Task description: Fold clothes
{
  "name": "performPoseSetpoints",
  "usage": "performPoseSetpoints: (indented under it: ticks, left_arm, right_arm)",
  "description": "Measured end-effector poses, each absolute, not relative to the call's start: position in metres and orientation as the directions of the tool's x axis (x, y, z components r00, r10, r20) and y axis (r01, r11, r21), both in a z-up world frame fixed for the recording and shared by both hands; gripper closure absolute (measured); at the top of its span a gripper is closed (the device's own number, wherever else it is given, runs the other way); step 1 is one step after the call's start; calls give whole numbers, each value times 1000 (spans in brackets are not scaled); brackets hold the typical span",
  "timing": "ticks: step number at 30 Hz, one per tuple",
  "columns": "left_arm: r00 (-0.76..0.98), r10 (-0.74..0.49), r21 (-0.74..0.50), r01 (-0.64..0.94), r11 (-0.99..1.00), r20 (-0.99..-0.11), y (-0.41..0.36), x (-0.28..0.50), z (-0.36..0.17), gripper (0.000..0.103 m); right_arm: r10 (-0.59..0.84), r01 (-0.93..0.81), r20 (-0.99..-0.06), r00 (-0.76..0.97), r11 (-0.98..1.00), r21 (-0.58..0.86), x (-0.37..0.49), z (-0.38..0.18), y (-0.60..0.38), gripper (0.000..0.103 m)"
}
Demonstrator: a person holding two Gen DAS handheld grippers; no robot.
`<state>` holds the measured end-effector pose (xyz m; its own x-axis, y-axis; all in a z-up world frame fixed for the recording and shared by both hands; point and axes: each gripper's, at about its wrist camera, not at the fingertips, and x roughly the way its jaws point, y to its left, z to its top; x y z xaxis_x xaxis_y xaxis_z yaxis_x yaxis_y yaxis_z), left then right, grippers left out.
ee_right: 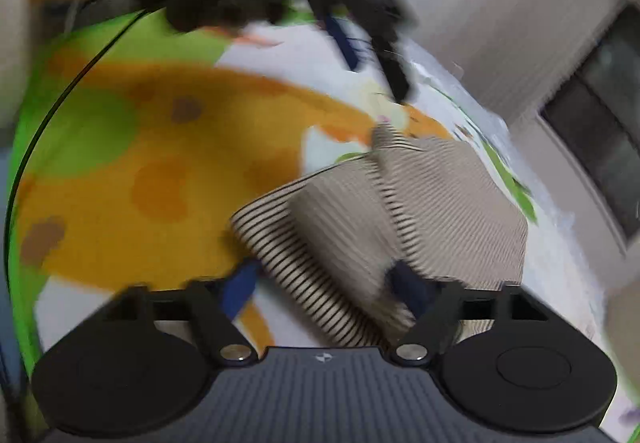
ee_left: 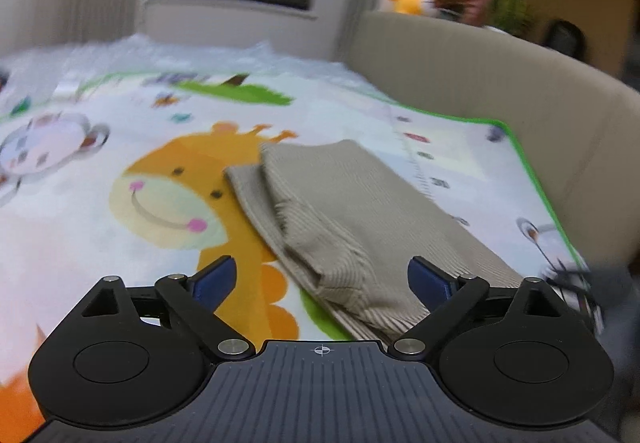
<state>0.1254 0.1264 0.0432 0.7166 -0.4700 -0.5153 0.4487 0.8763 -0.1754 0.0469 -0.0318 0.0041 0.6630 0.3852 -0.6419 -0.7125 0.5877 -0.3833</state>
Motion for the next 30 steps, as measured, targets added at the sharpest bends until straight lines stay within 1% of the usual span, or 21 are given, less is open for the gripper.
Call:
performPoseSetpoints:
  ticks: [3,4,7,9,10,12,13,14,15,16,18,20,23,25,26,27,28,29,30]
  left_arm:
    - [697,-520,-50,574,817,-494,113,105,46,4]
    - [685,-535,-7,612,791,-495,107,99,45,3]
    - [662,-543,129,687,715,-517,80,86,31,2]
    - [672,-526,219,701,678,-521,60,84,20,2]
    - [677,-518,259,705,661,-523,51,84,15,2]
    - [693,-493,296,693,658,-526,37,89,6,2]
    - [701,-480,304,683,663,-527,31,93,2,2]
    - [702,-479,286,677,678,-528,30,98,1,2]
    - [702,-477,267,671,692,-529,29,102,0,1]
    - [701,-477,243,665,706,-530,29,107,-1,1]
    - [688,-490,172,657,734,-535,34,115,2,1]
    - [681,-502,123,649,751,-534,41,121,6,1]
    - [677,-507,91,642,761,-533,44,123,9,1]
    - [671,-510,56,632,773,-539,47,123,8,1]
    - [667,-511,38,627,778,-542,49,122,8,1]
    - [664,-513,21,622,783,-544,51,122,8,1]
    - [662,-515,6,617,787,-544,55,120,10,2]
    - [661,-519,-9,613,790,-542,60,117,13,2]
    - [659,-533,-32,612,790,-530,68,113,19,2]
  right_arm:
    - [449,-661,-662,600,745,-94,84,33,-60,64]
    - [466,-635,-662,587,772,-20,92,37,-70,64]
    - [507,-599,-665,548,793,111,110,41,-85,64]
    - [511,-601,-669,540,790,119,110,40,-85,64]
    - [507,-608,-671,542,787,104,109,40,-84,64]
    - [497,-620,-674,546,781,75,107,41,-83,64]
    - [490,-627,-671,557,777,47,104,41,-82,62]
    - [476,-636,-662,579,772,0,94,45,-83,58]
    - [456,-641,-647,610,765,-65,84,48,-84,45]
    - [433,-645,-629,645,751,-144,75,50,-83,35]
    - [389,-641,-591,706,706,-301,61,49,-80,28]
    - [352,-630,-566,745,650,-425,51,40,-75,25]
    - [323,-615,-551,769,607,-503,51,17,-63,25]
    - [309,-597,-525,793,566,-569,56,2,-53,25]
    - [299,-583,-509,807,543,-605,59,-6,-47,26]
    - [286,-575,-506,814,523,-629,65,-12,-43,42]
    - [280,-587,-525,804,519,-621,71,-15,-41,65]
    - [282,-600,-542,791,531,-599,74,-13,-41,66]
    - [287,-608,-553,782,547,-576,77,-10,-42,69]
